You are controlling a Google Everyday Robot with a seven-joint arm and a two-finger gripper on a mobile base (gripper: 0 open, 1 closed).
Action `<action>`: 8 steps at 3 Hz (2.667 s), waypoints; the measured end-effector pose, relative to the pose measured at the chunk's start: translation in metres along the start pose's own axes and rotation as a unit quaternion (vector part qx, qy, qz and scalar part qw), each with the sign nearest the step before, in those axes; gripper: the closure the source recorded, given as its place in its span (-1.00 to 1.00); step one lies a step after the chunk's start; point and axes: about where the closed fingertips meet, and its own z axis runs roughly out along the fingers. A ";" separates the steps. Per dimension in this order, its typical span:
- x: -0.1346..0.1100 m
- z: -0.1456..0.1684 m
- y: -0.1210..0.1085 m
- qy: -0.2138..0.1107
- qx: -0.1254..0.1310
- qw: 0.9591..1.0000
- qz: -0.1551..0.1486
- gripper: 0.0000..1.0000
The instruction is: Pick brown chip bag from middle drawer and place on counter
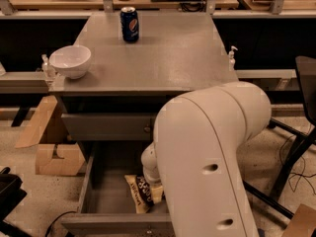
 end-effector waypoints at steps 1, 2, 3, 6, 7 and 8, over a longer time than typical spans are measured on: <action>0.000 0.001 0.001 0.000 -0.001 1.000 0.000 -0.15; 0.000 0.002 0.002 0.000 -0.002 1.000 0.000 0.31; 0.000 0.002 0.003 0.000 -0.003 1.000 -0.001 0.77; 0.045 -0.107 0.080 0.020 0.049 0.995 0.086 1.00; 0.067 -0.163 0.128 0.037 0.053 0.990 0.127 1.00; 0.117 -0.268 0.147 0.044 0.081 0.973 0.209 1.00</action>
Offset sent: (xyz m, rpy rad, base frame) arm -0.0010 0.0000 -0.0007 -0.0001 0.0018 0.0008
